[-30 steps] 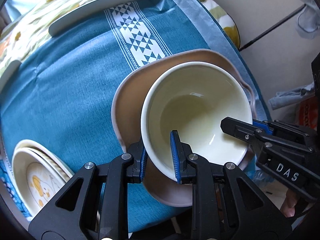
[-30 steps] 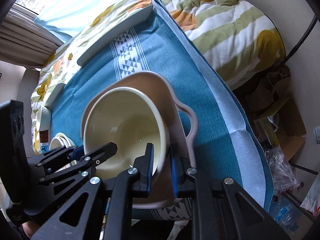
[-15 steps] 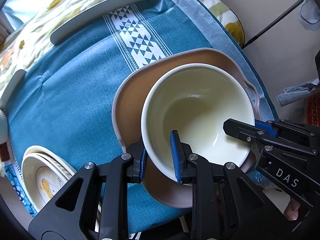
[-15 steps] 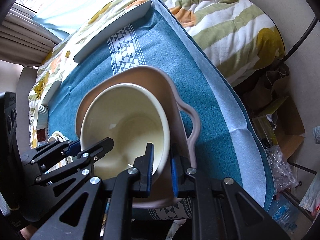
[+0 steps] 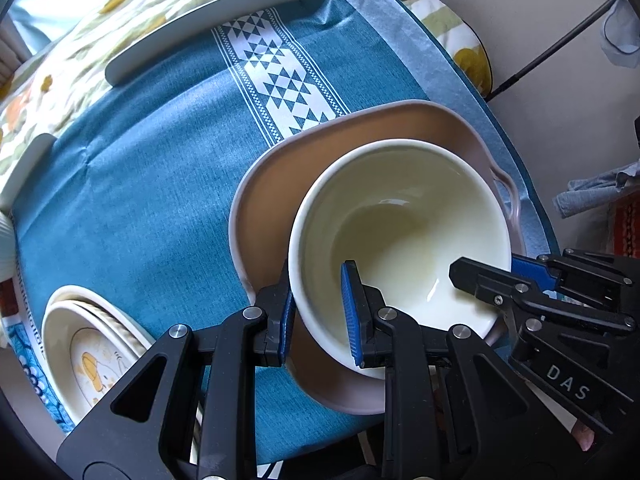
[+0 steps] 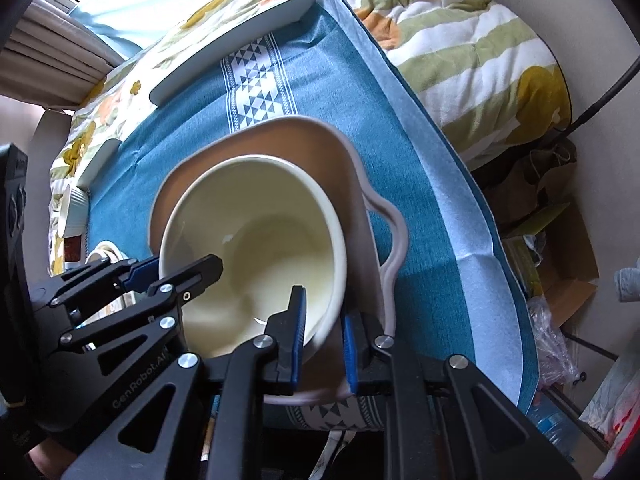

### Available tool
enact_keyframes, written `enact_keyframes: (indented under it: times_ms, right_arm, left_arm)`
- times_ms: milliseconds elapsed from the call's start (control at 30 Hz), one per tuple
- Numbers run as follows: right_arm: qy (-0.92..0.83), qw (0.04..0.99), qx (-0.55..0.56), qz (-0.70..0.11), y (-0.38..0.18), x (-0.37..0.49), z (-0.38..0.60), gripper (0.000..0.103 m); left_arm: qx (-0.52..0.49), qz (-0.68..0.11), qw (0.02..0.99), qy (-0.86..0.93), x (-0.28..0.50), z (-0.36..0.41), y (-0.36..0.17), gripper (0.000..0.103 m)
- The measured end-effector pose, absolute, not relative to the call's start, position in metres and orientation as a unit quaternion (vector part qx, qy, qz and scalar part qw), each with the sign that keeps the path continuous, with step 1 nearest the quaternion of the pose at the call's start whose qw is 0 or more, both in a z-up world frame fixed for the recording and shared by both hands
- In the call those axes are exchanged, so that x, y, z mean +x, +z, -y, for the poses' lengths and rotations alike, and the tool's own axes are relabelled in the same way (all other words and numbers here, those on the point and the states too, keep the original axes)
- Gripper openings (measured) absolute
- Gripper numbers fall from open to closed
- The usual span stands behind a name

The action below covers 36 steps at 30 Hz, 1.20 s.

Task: Organize plates and bowls
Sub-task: 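Open the left tool to release the cream bowl, then reach the left tool to the small white bowl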

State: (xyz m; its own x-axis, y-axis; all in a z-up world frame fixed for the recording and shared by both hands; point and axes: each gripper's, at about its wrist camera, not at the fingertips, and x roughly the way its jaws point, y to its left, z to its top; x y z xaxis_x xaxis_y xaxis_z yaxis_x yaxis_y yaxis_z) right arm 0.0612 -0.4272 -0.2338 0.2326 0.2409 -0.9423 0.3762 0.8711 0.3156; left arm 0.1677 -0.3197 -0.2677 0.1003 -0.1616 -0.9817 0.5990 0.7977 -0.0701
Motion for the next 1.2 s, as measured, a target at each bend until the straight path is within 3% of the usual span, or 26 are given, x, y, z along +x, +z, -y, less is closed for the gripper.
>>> enact_keyframes:
  times_ms: [733,833,900,1000,1033,1067,1100,1133,1200]
  right_arm:
    - [-0.021,0.767,0.251,-0.59,-0.195,0.044,0.432,0.018]
    - [-0.002,0.785,0.243,-0.57,-0.173,0.042,0.43,0.031]
    - [0.014,0.798,0.233,-0.555,-0.155,0.042,0.425,0.047]
    - [0.046,0.82,0.217,-0.527,-0.127,0.045,0.412,0.052]
    - [0.057,0.827,0.21,-0.519,-0.118,0.047,0.409,0.056]
    - [0.072,0.835,0.199,-0.508,-0.107,0.05,0.401,0.071]
    - [0.085,0.842,0.187,-0.498,-0.098,0.053,0.394,0.088]
    - [0.099,0.851,0.174,-0.486,-0.089,0.057,0.386,0.094]
    - [0.129,0.864,0.148,-0.464,-0.074,0.063,0.369,0.098]
  left_arm:
    - [0.15,-0.603,0.74,-0.258,0.159,0.305,-0.234,0.02]
    - [0.133,-0.593,0.753,-0.253,0.154,0.293,-0.213,0.02]
    - [0.118,-0.58,0.768,-0.245,0.149,0.28,-0.193,0.02]
    - [0.085,-0.555,0.796,-0.226,0.142,0.251,-0.162,0.021]
    - [0.072,-0.546,0.806,-0.216,0.14,0.239,-0.152,0.028]
    - [0.057,-0.537,0.816,-0.204,0.137,0.225,-0.142,0.035]
    - [0.046,-0.529,0.825,-0.193,0.135,0.212,-0.134,0.061]
    - [0.033,-0.518,0.837,-0.175,0.131,0.197,-0.125,0.089]
    - [0.009,-0.492,0.86,-0.137,0.125,0.167,-0.109,0.1]
